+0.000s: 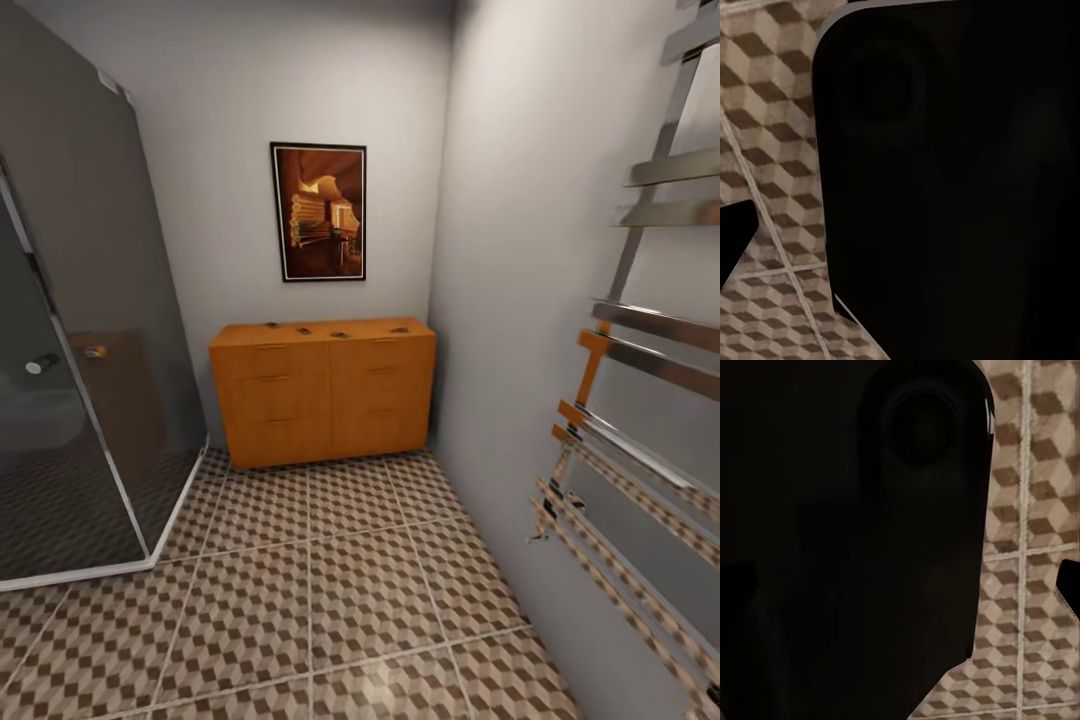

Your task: Take the four mousetraps from the cabinet in the bathroom and place them on the bathroom floor. Make sure all four end up on the same floor surface, and ensure that at least two of them are either under or directly next to the same bathroom sink.

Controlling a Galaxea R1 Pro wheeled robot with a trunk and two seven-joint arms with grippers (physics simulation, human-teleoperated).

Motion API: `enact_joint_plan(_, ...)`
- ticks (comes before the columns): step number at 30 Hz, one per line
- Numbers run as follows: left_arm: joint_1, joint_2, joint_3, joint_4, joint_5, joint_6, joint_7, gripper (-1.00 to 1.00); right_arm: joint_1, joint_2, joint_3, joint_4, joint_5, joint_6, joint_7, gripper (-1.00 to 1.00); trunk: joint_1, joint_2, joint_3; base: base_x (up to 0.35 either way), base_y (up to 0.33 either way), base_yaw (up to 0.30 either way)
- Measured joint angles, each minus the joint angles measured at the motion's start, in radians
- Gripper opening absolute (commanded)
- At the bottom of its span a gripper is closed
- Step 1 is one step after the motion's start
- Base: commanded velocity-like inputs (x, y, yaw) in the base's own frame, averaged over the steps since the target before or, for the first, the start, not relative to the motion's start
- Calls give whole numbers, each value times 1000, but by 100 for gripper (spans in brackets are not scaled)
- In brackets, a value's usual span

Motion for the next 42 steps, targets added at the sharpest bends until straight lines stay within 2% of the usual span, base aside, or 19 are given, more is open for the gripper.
enact_joint_plan(42,0,0,5,0,-1,-1,0,100,0,0,1,0,1,0,0,100,0,0,0,322,0,0)
